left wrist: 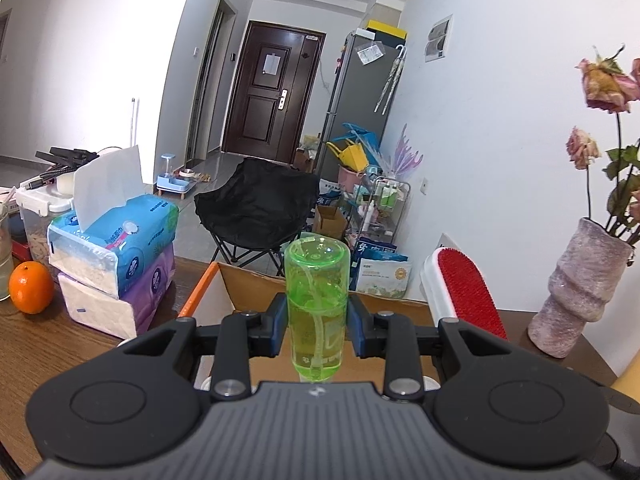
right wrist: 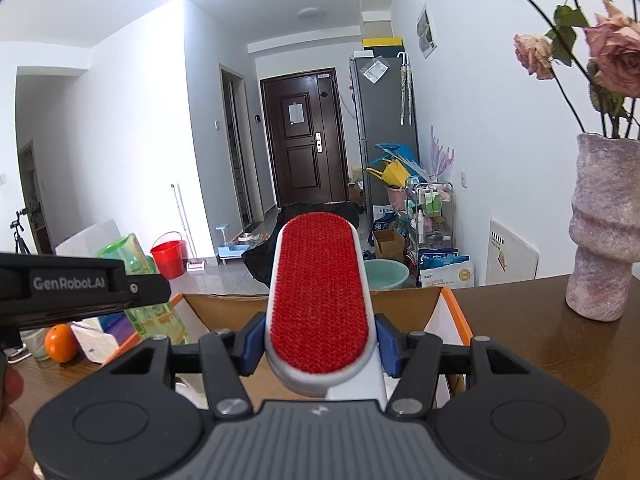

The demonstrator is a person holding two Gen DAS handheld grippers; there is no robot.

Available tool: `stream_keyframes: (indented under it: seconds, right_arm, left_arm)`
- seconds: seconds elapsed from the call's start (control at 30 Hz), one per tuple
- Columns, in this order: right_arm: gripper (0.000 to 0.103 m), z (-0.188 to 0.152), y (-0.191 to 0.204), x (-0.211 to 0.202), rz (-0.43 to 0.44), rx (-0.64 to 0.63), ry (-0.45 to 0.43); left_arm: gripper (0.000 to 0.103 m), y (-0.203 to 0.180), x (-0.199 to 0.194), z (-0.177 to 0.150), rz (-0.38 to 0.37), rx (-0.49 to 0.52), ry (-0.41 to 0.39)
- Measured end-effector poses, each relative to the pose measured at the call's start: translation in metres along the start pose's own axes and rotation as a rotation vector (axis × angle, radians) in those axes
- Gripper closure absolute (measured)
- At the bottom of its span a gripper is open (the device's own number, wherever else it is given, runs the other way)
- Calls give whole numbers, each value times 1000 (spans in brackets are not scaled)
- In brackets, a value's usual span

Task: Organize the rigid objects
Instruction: 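Carry the bottle upright in the left tool while the right tool carries the lint brush to the box, then open the left tool to drop the bottle in the box while the right tool releases the brush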

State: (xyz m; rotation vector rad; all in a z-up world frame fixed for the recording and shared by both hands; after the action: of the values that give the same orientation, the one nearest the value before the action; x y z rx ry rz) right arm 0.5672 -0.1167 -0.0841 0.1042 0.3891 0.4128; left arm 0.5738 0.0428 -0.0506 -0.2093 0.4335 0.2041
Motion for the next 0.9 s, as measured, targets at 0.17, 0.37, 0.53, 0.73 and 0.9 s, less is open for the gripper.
stream_keyframes:
  seconds: [0.17,0.37,0.53,0.73,0.9]
  right_arm:
    - [48,0,2,13,-5,-26,19]
    - [48,6,3,32,5,-62,40]
    - [48,11,4,44,30,-105,63]
    - [48,14,-2,53,6,-96,105]
    - [7,19,-7,50,-68,-75,99]
  left_arm:
    - [71,3,11,2,16,2,5]
    - [71,7,21,2,41,3,19]
    - [71,9,29,0,57,8,37]
    - [70,8,36,-3,67,23,61]
    - [20,8,28,-1,100,30,17]
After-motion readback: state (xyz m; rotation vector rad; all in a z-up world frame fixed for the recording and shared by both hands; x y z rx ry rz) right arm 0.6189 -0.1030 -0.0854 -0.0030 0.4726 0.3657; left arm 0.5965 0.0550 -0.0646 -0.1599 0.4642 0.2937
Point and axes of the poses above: each gripper's, at about its wrist camera, not at the fingertips, and x roughly the way its jaws point, y to its left, z to its top, the point moved 3 cm from there along x, roughly the way its jaws point, and after that the axes turned 8 degrees about z, right-handed, at the moved point
